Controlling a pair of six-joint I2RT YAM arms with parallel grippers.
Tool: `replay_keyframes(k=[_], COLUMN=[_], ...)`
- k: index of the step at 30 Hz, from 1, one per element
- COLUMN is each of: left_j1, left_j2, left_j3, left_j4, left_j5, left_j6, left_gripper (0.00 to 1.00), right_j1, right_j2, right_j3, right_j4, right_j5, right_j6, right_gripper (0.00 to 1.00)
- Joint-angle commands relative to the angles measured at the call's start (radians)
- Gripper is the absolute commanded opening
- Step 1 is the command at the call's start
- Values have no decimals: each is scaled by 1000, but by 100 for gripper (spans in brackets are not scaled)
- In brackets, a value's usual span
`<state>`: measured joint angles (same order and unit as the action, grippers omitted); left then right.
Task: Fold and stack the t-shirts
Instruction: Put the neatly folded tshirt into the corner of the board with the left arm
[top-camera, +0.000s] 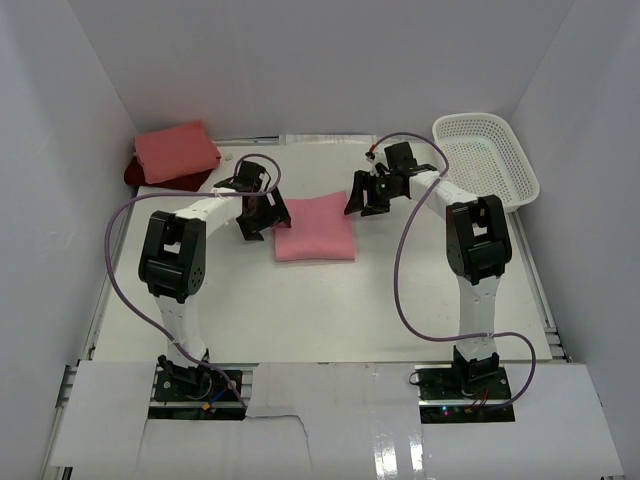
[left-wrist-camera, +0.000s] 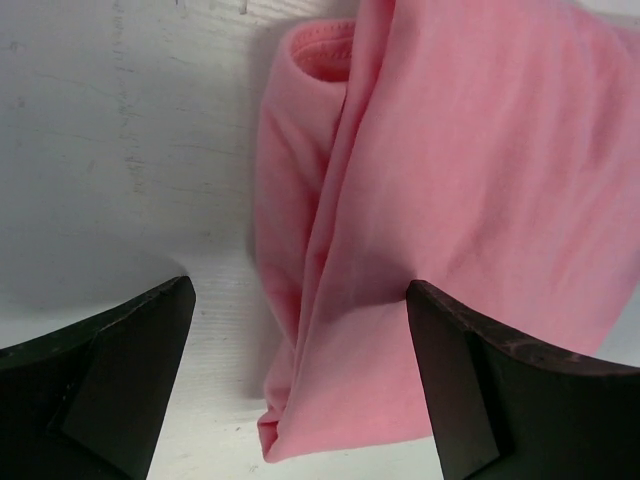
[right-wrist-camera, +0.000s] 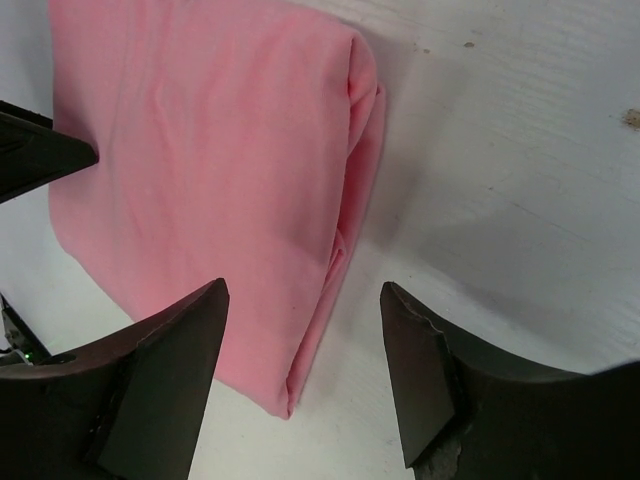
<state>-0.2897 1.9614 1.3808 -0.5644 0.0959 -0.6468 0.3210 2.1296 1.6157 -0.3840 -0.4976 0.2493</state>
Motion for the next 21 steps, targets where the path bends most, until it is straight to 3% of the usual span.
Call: replay_keyframes(k=[1,8,11,14,15,16,19,21], left_j1=[3,1,0,-5,-5,-6,-5,10], left_j2=[13,142,186,217,226,234,267,293], left_j3=[20,89,107,100,100,103,187,343], left_j4=[29,46,46,46,41,37,-32,-112], left_j5=[4,80,87,79,74,74,21,-56], left_j6=[4,22,30,39,41,44,73,113], left_gripper=[98,98,89,45,10,0,0,0], right_j1=[1,0,0,0,1,0,0,0], right_j2=[-79,-100,-111,-134,-141,-157,-190,-204], right_j3=[-11,-43,-50,-57,-60,-63,-77,-86], right_j4=[51,57,57,57,57,57,60,68], right_j5=[-24,-27,-30,-32,-32,-32,-22,-24], right_j6=[-18,-22,-21,-18,-15,-15,-12,-10], right_gripper=[69,69,69,68,68,68,68,67])
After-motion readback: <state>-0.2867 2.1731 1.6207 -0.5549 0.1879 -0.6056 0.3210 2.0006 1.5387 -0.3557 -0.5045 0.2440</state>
